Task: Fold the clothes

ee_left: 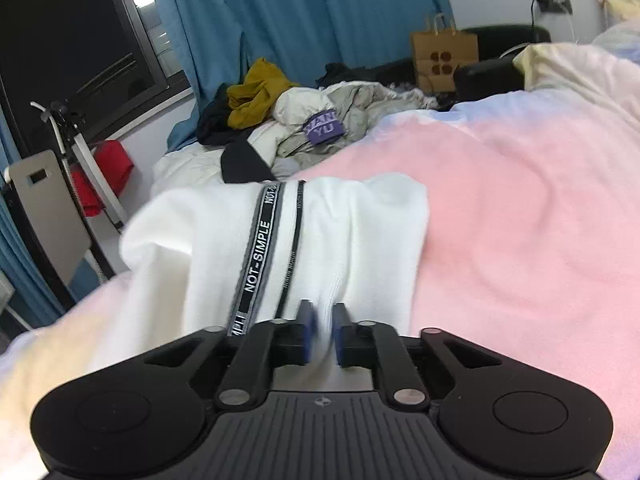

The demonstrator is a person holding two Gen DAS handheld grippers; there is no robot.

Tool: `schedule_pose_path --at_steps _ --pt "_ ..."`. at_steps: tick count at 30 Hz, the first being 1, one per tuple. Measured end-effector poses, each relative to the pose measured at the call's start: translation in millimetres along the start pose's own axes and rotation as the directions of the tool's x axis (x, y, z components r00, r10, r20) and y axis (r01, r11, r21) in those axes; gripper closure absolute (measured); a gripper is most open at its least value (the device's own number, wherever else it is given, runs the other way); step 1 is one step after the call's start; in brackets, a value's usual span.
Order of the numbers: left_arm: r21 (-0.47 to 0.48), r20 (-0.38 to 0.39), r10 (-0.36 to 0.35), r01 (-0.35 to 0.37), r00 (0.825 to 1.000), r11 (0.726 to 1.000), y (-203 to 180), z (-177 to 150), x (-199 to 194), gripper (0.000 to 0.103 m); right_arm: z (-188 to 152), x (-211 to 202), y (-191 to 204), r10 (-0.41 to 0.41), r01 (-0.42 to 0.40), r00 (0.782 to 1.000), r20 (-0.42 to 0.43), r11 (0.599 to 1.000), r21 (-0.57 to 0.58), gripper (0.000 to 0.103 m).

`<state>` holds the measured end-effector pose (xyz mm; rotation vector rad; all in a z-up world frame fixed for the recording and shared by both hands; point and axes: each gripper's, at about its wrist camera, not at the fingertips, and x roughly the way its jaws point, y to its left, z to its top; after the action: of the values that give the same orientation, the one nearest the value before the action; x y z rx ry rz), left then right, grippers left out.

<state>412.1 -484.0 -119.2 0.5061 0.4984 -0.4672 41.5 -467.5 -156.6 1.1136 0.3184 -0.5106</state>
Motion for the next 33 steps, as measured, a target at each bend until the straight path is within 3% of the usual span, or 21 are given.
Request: schedule_pose_path --at_steps 3,6,10,13,19,23,27,29,31,33 --pt "-0.028 0.002 -0.025 0.025 1.0 0.999 4 -9 -3 0.07 0 5 1 -0.003 0.003 1.0 -0.007 1.0 -0.007 0.096" --pt "-0.056 0.005 -0.05 0.05 0.999 0.997 8 -19 -6 0.046 0 9 4 -0.003 0.003 1.0 -0.01 1.0 -0.028 0.096" --pt "-0.094 0.05 -0.072 0.076 0.996 0.993 23 -16 -56 0.025 0 11 7 -0.002 0.001 1.0 -0.01 0.999 -0.051 0.095" --pt "-0.083 0.102 -0.089 0.098 0.991 0.992 43 -19 -106 0.021 1 10 10 -0.002 0.001 1.0 -0.009 0.998 -0.067 0.095" --pt "-0.116 0.146 -0.012 0.029 0.989 0.993 105 -42 -215 0.02 -2 6 21 -0.006 0.008 1.0 0.014 0.987 -0.16 0.095" --pt "-0.209 0.133 0.061 -0.032 0.989 0.977 156 -77 -288 0.02 -7 6 28 -0.012 0.02 0.999 0.036 0.972 -0.235 0.095" --pt "-0.316 0.073 0.119 -0.091 0.99 0.944 201 -128 -355 0.02 -8 1 35 -0.008 0.023 0.999 0.052 0.959 -0.283 0.095" --pt "-0.416 0.034 0.108 -0.085 0.994 0.905 220 -160 -388 0.02 -8 -2 37 -0.005 0.02 0.999 0.05 0.955 -0.295 0.095" --pt "-0.535 -0.002 0.075 -0.064 0.997 0.843 242 -197 -419 0.018 -6 -7 37 -0.001 0.006 1.0 0.016 0.96 -0.281 0.095" --pt "-0.669 -0.024 0.012 -0.025 1.0 0.743 270 -240 -447 0.018 -3 -14 39 0.009 -0.009 1.0 -0.001 0.965 -0.264 0.095"
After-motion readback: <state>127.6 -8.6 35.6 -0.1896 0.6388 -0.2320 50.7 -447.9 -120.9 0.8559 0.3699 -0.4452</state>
